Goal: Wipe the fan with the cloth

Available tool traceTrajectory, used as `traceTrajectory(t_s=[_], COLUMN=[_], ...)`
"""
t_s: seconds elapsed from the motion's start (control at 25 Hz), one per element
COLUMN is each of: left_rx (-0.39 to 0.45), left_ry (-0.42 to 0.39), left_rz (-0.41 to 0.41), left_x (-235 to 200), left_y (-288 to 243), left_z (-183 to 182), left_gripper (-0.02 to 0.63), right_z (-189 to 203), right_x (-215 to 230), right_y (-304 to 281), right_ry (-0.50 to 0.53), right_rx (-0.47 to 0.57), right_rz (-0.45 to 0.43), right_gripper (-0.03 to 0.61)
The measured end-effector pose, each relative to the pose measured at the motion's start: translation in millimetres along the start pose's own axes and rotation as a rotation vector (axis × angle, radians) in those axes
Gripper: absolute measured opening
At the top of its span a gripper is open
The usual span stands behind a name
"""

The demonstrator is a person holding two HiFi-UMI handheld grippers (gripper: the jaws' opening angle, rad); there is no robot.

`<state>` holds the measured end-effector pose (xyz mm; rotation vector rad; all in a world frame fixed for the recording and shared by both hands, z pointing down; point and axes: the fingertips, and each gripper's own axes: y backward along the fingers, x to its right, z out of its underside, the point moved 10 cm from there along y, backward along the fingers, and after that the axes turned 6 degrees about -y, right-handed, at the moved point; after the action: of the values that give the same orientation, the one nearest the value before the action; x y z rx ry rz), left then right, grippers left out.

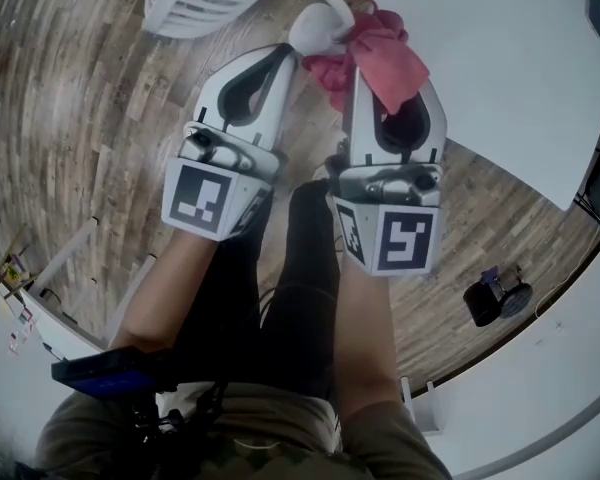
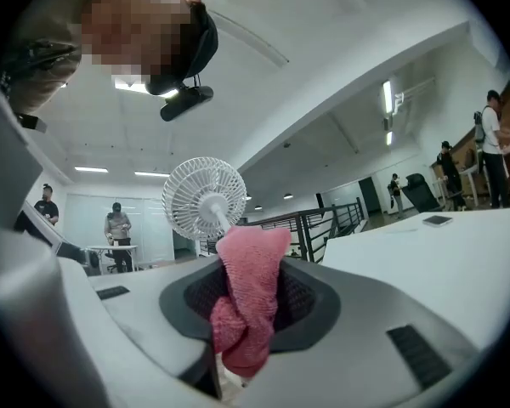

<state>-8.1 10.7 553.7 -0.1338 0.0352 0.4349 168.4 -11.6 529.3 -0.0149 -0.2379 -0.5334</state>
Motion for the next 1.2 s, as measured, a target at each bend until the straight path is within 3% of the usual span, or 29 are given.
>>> traceTrajectory(t_s=[0.24, 0.56, 1.2], left_rx=[-0.02, -0.037, -0.068], left_ry=[-0.007, -0.002, 0.022], left_rz=[-0.032, -0.046, -0.043], left_x=[-23, -22, -22], left_y=[8, 11, 5], left_z=[2, 6, 18], left_gripper=[0.024, 0.025, 0.025], right_z=[20, 37, 49], right_x=[-12, 0, 7], right_y=[-14, -14, -21], right_ry=[0.025, -0.011, 0.103], right_rx=[-0.051, -0.118, -0.246], right_rz=[0.015, 0.076, 0.034], right_gripper=[0.123, 0.121, 0.123])
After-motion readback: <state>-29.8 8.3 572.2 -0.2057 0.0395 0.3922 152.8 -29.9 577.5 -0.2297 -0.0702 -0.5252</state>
